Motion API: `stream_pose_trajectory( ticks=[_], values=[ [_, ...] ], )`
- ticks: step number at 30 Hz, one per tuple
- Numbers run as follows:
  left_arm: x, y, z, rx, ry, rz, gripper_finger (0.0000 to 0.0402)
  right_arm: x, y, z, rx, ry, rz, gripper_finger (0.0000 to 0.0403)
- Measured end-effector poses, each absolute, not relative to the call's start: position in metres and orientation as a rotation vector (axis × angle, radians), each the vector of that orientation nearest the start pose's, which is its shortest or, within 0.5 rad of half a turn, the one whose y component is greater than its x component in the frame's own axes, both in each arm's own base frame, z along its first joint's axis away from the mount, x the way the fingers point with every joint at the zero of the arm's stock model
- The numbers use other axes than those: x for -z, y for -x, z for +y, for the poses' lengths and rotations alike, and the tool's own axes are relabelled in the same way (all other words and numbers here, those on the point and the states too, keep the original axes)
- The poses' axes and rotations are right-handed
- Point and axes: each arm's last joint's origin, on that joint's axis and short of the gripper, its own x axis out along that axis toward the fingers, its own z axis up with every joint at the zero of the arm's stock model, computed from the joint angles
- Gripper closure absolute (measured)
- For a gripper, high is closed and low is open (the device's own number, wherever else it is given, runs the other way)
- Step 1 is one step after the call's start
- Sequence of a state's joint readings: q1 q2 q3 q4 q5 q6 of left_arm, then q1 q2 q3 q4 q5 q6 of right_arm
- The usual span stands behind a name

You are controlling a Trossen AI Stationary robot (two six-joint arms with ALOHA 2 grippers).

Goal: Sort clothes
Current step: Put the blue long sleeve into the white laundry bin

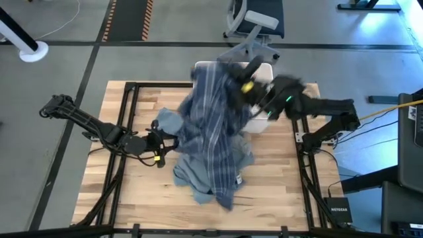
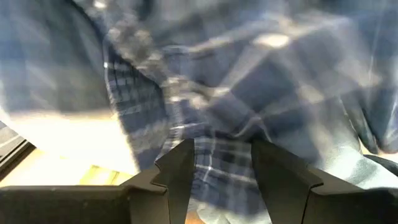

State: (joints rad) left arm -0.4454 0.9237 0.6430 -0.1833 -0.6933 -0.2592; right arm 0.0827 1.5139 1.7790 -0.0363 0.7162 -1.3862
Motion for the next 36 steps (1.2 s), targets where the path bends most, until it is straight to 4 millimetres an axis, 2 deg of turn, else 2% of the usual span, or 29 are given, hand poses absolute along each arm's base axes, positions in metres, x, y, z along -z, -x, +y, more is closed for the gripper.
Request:
stream_pose_trajectory(
  ticks=[4,7,11,15,18,21,26,31,36],
  values=[
    [-0.263,-0.182,-0.067,-0.291,0.001,0.357,0.0247,-0.557,-0.286,-0.011,0.804,1.186,0.171,0.0386],
    [-0.264,-0.183,-0.067,-0.290,-0.001,0.357,0.0247,-0.578,-0.269,-0.022,0.875,1.173,0.149,0.0386],
    [-0.264,-0.183,-0.066,-0.291,0.000,0.356,0.0247,-0.586,-0.261,-0.039,0.946,1.168,0.170,0.0387],
    [-0.263,-0.183,-0.066,-0.290,-0.004,0.357,0.0247,-0.580,-0.261,-0.061,1.026,1.146,0.263,0.0387],
    [-0.264,-0.183,-0.067,-0.288,-0.014,0.354,0.0247,-0.558,-0.268,-0.083,1.018,1.090,0.380,0.0384],
    [-0.264,-0.183,-0.067,-0.287,-0.018,0.355,0.0247,-0.525,-0.280,-0.107,0.988,1.012,0.494,0.0383],
    [-0.264,-0.183,-0.067,-0.287,-0.018,0.354,0.0247,-0.473,-0.292,-0.142,0.947,0.857,0.564,0.0382],
    [-0.264,-0.183,-0.067,-0.289,-0.018,0.354,0.0247,-0.417,-0.296,-0.167,0.876,0.730,0.648,0.0381],
    [-0.264,-0.183,-0.067,-0.290,-0.016,0.355,0.0247,-0.371,-0.293,-0.182,0.807,0.658,0.739,0.0380]
  ],
)
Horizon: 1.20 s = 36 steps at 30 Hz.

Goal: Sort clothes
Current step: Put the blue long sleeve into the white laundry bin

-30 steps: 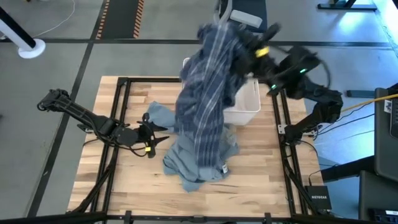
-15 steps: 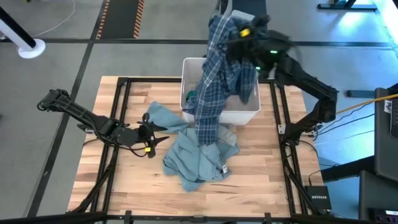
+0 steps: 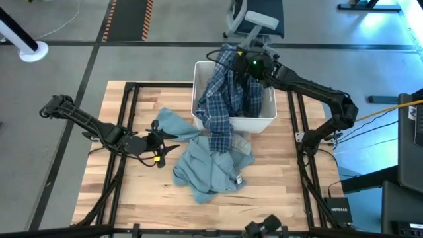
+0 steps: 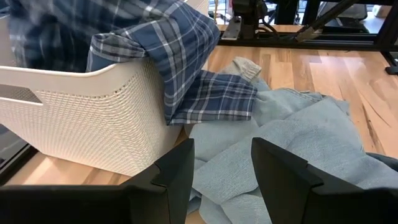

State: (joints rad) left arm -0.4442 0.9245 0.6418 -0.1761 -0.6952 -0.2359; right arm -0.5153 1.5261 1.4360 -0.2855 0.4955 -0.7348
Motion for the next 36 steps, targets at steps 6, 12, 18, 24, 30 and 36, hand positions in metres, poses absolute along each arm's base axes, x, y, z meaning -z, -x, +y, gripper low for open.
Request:
stream_pose_trajectory(
  ticks=[6,12,18,24,30,36],
  values=[
    [-0.264,-0.183,-0.067,-0.291,-0.013,0.353,0.0247,-0.339,-0.291,-0.185,0.697,0.608,0.781,0.0380],
    [-0.264,-0.183,-0.067,-0.290,-0.016,0.354,0.0247,-0.332,-0.292,-0.183,0.659,0.572,0.774,0.0360],
    [-0.264,-0.183,-0.067,-0.291,-0.013,0.353,0.0247,-0.332,-0.292,-0.183,0.677,0.511,0.748,0.0296],
    [-0.264,-0.183,-0.066,-0.291,-0.013,0.354,0.0247,-0.358,-0.289,-0.181,0.664,0.528,0.766,0.0208],
    [-0.264,-0.183,-0.066,-0.292,-0.006,0.354,0.0247,-0.406,-0.277,-0.167,0.617,0.525,0.831,0.0170],
    [-0.264,-0.183,-0.066,-0.292,-0.004,0.354,0.0247,-0.451,-0.267,-0.137,0.553,0.550,0.810,0.0169]
  ],
)
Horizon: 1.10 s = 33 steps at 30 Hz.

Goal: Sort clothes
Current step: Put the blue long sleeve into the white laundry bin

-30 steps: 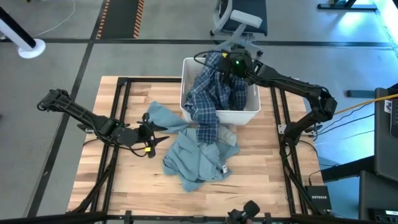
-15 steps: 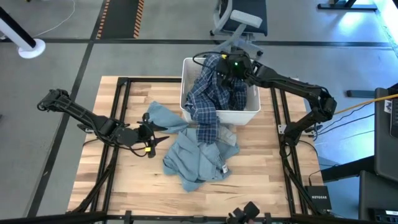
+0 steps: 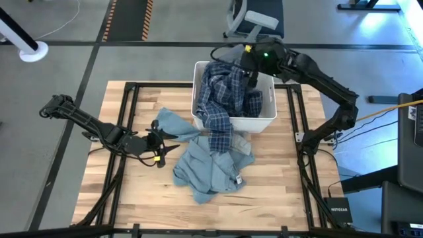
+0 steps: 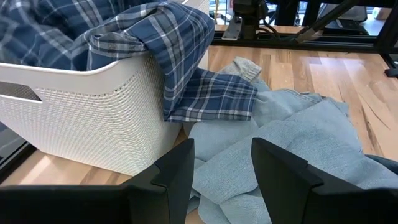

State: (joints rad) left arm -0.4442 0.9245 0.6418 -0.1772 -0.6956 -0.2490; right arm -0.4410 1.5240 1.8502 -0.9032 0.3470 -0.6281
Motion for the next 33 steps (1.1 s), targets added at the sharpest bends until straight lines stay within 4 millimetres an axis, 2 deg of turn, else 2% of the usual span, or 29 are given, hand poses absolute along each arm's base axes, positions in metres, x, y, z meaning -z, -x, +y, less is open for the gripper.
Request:
stream_pose_trajectory(
  ticks=[3,8,17,23,28,33],
  values=[
    [-0.264,-0.183,-0.066,-0.292,-0.005,0.354,0.0247,-0.459,-0.269,-0.121,0.509,0.570,0.792,0.0169],
    [-0.264,-0.183,-0.067,-0.292,-0.003,0.350,0.0247,-0.461,-0.274,-0.103,0.455,0.595,0.777,0.0169],
    [-0.264,-0.183,-0.067,-0.288,-0.020,0.349,0.0247,-0.455,-0.274,-0.093,0.379,0.637,0.851,0.0169],
    [-0.264,-0.183,-0.067,-0.294,0.013,0.345,0.0247,-0.461,-0.267,-0.083,0.372,0.653,0.833,0.0169],
    [-0.264,-0.183,-0.067,-0.294,0.012,0.345,0.0247,-0.465,-0.266,-0.065,0.335,0.681,0.800,0.0169],
    [-0.264,-0.183,-0.067,-0.294,0.014,0.344,0.0247,-0.461,-0.266,-0.037,0.220,0.723,0.821,0.0169]
  ],
)
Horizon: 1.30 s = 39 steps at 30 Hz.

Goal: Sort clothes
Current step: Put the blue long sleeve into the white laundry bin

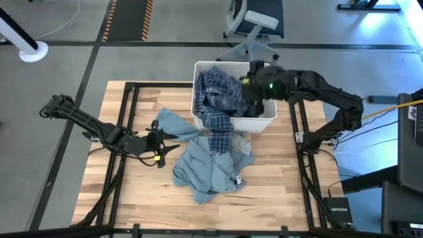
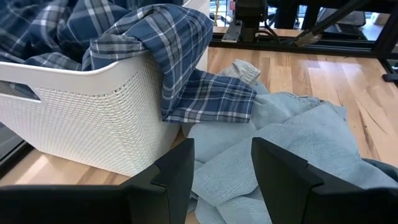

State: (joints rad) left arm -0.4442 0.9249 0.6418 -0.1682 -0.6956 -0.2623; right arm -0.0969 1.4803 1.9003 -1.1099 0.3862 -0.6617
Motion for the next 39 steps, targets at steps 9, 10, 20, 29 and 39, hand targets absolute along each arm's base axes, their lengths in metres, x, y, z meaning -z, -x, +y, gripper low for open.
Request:
stream_pose_trajectory(
  ticks=[9,10,20,29,39],
  values=[
    [-0.264,-0.183,-0.067,-0.295,0.017,0.345,0.0247,-0.432,-0.249,0.013,0.233,0.775,1.093,0.0169],
    [-0.264,-0.183,-0.067,-0.295,0.017,0.345,0.0247,-0.431,-0.247,0.014,0.308,0.794,1.112,0.0169],
    [-0.263,-0.182,-0.066,-0.304,0.051,0.354,0.0247,-0.419,-0.241,0.001,0.222,0.424,1.214,0.0169],
    [-0.262,-0.182,-0.066,-0.306,0.048,0.364,0.0247,-0.422,-0.249,0.001,0.148,0.471,1.128,0.0169],
    [-0.265,-0.183,-0.067,-0.296,0.035,0.338,0.0247,-0.439,-0.267,-0.006,0.405,0.744,0.944,0.0169]
  ],
)
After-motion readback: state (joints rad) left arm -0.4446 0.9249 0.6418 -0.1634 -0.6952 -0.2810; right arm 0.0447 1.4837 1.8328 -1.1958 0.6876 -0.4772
